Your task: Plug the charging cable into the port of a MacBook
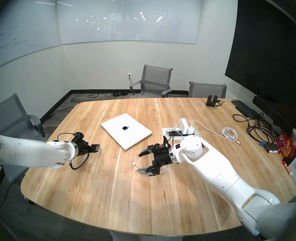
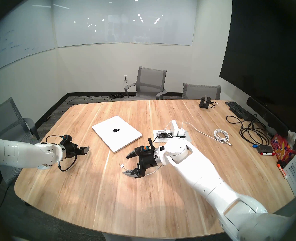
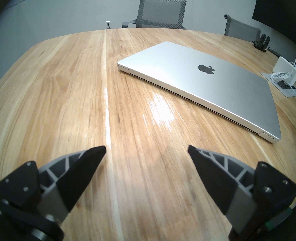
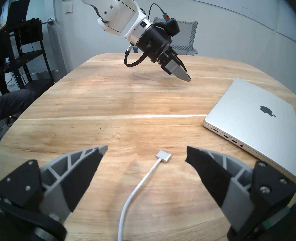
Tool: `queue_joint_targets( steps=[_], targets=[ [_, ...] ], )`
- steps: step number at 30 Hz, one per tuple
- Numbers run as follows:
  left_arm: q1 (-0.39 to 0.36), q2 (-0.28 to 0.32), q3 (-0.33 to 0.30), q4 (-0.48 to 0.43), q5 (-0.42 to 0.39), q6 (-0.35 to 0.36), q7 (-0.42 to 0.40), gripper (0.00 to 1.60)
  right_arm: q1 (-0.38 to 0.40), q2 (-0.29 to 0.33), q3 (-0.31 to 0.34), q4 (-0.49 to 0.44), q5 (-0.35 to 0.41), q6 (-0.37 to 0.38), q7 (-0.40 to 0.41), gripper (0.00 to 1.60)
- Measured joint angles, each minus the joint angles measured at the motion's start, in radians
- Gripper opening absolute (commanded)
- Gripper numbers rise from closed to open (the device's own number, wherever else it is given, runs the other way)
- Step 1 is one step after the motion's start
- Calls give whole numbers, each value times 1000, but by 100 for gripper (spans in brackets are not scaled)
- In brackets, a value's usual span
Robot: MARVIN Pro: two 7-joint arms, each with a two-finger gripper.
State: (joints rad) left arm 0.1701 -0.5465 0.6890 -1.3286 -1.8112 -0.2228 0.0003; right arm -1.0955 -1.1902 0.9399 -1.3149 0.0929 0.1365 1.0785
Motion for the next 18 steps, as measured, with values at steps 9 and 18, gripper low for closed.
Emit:
queue_joint_targets(
  steps=[9, 18],
  targets=[
    [0, 0, 0, 0, 0, 0, 0, 160, 20, -14, -13, 46, -12, 6, 16, 160],
    [0, 0, 0, 0, 0, 0, 0, 160, 32, -21, -17, 70, -18, 3, 26, 160]
  ],
)
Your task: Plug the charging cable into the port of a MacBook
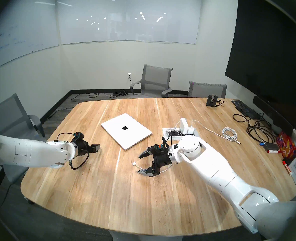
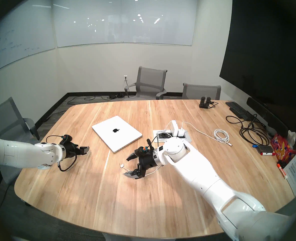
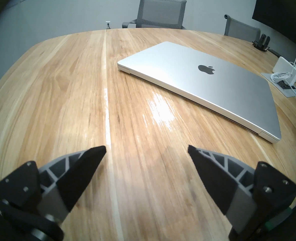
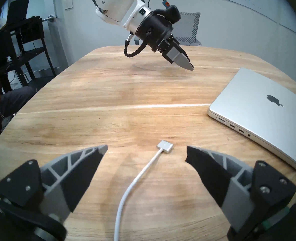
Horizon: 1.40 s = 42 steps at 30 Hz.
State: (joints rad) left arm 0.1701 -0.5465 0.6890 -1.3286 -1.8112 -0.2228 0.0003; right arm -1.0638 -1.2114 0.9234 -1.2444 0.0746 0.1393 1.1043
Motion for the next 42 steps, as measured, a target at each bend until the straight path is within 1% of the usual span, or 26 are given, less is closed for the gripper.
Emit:
queue_joint_targets(
  steps=[9, 16, 22, 29, 35, 42],
  targets=[
    [0, 0, 0, 0, 0, 0, 0, 160, 10, -7, 0, 13, -6, -2, 6, 160],
    [0, 0, 0, 0, 0, 0, 0, 160, 9, -8, 9, 3, -7, -2, -1, 160],
    [0, 0, 0, 0, 0, 0, 0, 160, -5, -4, 24, -37, -6, 7, -21, 160],
    [0, 0, 0, 0, 0, 0, 0, 160, -37, 12, 34, -86, -5, 37, -39, 160],
    [0, 0, 0, 0, 0, 0, 0, 160, -74, 23, 49, -140, 2, 74, -63, 160],
    [0, 0, 0, 0, 0, 0, 0, 160, -126, 18, 71, -189, 18, 109, -109, 160]
  ],
)
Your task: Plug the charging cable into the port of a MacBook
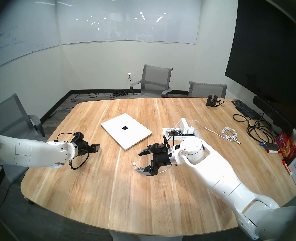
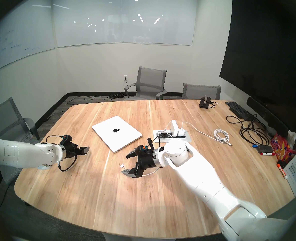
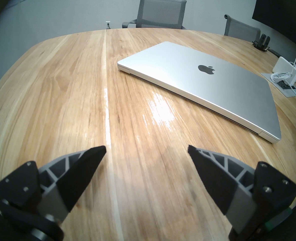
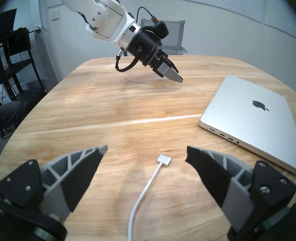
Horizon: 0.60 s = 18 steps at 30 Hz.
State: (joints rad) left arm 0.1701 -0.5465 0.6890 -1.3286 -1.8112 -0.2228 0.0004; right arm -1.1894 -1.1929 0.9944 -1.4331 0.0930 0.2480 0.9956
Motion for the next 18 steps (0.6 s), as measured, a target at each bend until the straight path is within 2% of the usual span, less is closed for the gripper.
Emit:
queue_joint_targets(
  steps=[18],
  targets=[
    [0, 0, 0, 0, 0, 0, 0, 160, -63, -19, 7, -33, 3, 32, -57, 160]
  ],
)
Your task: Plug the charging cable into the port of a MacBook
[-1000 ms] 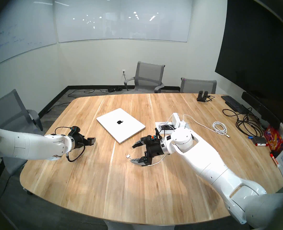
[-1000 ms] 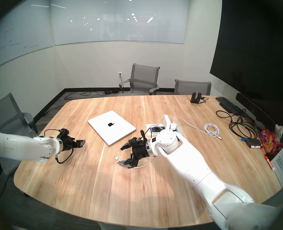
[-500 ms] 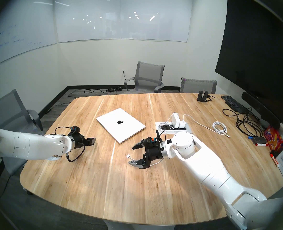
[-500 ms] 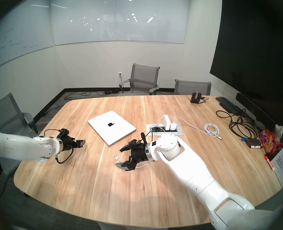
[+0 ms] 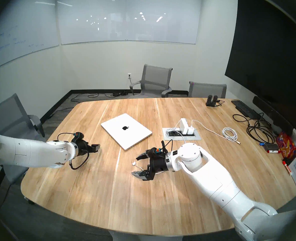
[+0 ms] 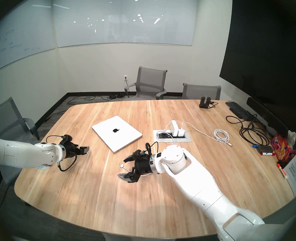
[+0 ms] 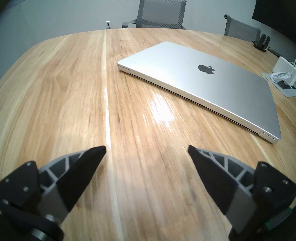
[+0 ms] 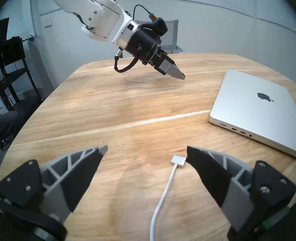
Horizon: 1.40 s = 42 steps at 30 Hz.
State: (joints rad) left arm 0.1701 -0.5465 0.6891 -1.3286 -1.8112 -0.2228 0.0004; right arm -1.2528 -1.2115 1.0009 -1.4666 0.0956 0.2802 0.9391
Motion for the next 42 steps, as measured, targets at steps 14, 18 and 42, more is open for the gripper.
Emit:
queue_joint_targets(
  steps=[14, 18, 42],
  targets=[
    [0, 0, 0, 0, 0, 0, 0, 160, 0, -21, -3, 24, -6, -3, -33, 160],
    [0, 0, 0, 0, 0, 0, 0, 160, -1, -31, -5, 34, -7, -3, -48, 160],
    [0, 0, 0, 0, 0, 0, 0, 160, -34, -52, 3, 23, -9, -28, -135, 160]
  ],
)
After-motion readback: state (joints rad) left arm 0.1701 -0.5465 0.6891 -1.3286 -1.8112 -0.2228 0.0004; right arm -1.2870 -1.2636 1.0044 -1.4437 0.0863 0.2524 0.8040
